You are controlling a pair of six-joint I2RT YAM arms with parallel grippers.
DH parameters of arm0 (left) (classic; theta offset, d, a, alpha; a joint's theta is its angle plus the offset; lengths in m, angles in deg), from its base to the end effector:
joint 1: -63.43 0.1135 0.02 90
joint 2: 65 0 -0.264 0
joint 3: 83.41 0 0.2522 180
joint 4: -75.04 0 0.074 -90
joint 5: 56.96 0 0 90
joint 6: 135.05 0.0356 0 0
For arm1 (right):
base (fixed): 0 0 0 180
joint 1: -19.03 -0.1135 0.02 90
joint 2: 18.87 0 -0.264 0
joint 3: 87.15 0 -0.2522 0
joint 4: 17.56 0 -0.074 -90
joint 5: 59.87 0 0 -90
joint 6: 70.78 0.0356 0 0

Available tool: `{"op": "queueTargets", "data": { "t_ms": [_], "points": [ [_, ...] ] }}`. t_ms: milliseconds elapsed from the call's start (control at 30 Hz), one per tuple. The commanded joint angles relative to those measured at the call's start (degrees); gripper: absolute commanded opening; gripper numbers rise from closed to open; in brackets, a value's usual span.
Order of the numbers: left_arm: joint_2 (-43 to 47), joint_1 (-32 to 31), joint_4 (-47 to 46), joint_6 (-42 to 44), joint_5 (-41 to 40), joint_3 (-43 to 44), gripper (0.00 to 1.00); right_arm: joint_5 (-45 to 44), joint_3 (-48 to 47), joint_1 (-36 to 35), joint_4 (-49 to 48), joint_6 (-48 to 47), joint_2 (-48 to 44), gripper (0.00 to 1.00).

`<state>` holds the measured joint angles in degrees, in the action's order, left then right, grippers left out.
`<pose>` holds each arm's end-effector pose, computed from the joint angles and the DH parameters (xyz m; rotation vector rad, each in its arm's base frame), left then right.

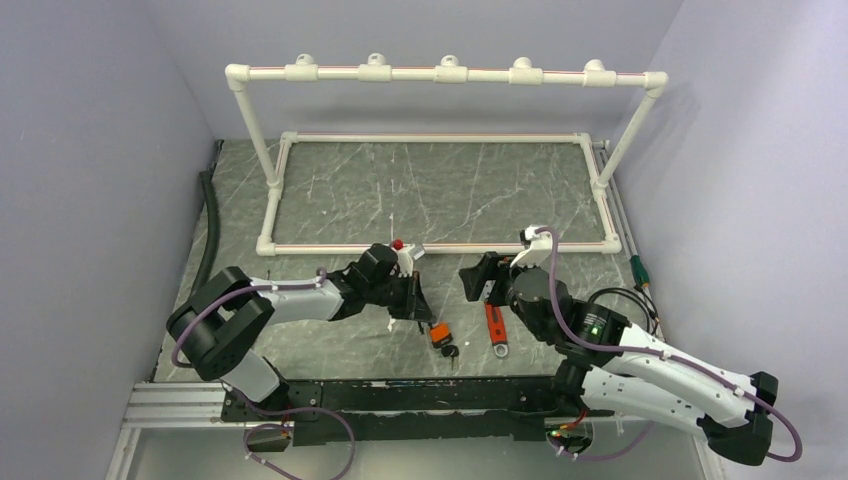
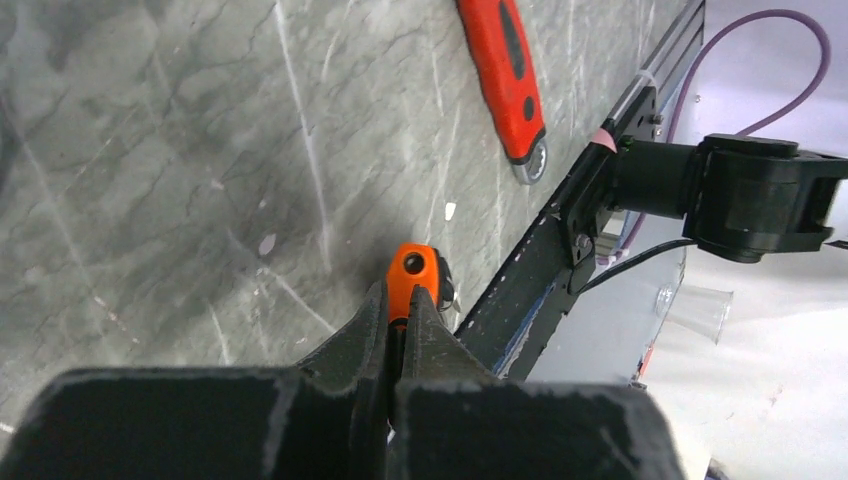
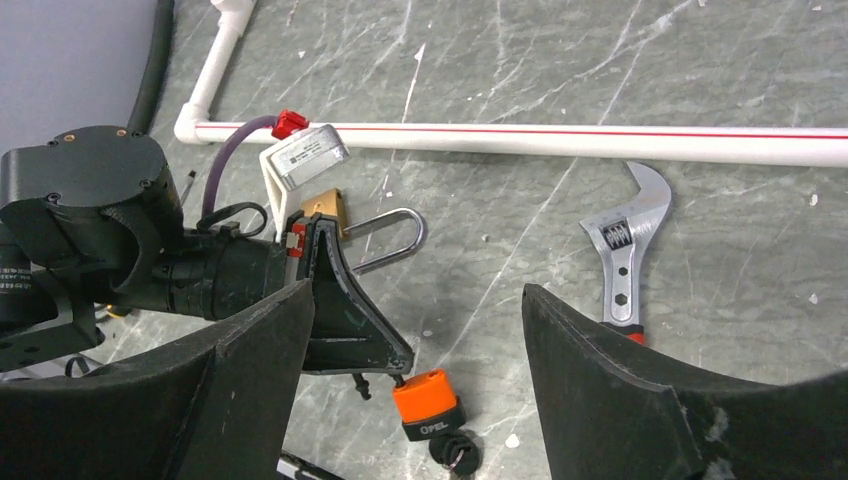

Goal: Unlock with the key

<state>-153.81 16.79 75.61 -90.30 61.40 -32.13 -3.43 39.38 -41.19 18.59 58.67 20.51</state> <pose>0.1919 -0.2278 0.1588 0.3409 2.5194 -1.3259 0.0949 0.1262 0.3035 0.0371 1.9355 0.6078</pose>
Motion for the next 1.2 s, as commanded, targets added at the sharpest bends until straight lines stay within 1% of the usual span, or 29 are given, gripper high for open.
{"op": "queueTargets", "data": {
  "t_ms": [0, 267, 333, 467, 633, 700, 800, 833, 867, 967, 1033, 1067, 1167],
  "points": [
    [0.56, -0.13, 4.11, 2.93, -3.05, -1.32, 0.00, -0.55, -0.50, 0.11, -2.25, -0.59, 0.25, 0.78],
    [1.65, 0.24, 10.71, 6.91, -9.01, -2.05, 0.00, 0.26, -0.67, 0.29, -3.94, -1.34, 1.82, 0.78],
    [1.11, 1.60, 11.23, 7.06, -10.27, -2.61, 0.00, 0.71, -0.86, 0.35, -4.26, -1.47, 2.60, 0.78],
    [0.55, 4.69, 10.64, 7.35, -10.28, -4.38, 0.00, 1.55, -1.30, 0.37, -4.46, -1.47, 3.59, 0.78],
    [1.71, 5.59, 13.09, 9.73, -13.35, -4.30, 0.00, 2.13, -1.02, 0.53, -4.79, -1.30, 3.43, 0.78],
    [2.39, 5.72, 15.56, 10.29, -14.70, -4.29, 0.03, 2.34, -1.00, 0.55, -4.98, -1.34, 3.63, 0.78],
    [3.08, 6.02, 16.87, 10.45, -15.90, -4.34, 0.04, 2.66, -1.16, 0.63, -5.23, -1.30, 4.09, 0.78],
    [3.28, 6.05, 17.02, 10.41, -16.08, -4.48, 0.07, 2.77, -1.23, 0.61, -5.32, -1.30, 4.31, 0.78],
    [3.56, 6.08, 17.11, 10.32, -16.32, -4.70, 0.12, 2.86, -1.17, 0.63, -5.40, -1.30, 4.45, 0.78],
    [5.01, 6.07, 16.69, 9.89, -17.09, -6.03, 0.32, 2.97, -1.12, 0.64, -5.52, -1.30, 4.61, 0.78],
    [6.28, 6.07, 16.46, 9.75, -18.13, -6.99, 0.42, 3.04, -0.96, 0.68, -5.67, -1.22, 4.50, 0.78],
    [6.88, 6.11, 16.38, 9.84, -18.58, -7.28, 0.47, 3.06, -0.83, 0.70, -5.69, -1.21, 4.41, 0.78],
    [8.38, 6.09, 16.55, 10.17, -19.60, -7.54, 0.56, 3.15, -0.80, 0.72, -5.58, -1.21, 4.15, 0.78]
  ]
}}
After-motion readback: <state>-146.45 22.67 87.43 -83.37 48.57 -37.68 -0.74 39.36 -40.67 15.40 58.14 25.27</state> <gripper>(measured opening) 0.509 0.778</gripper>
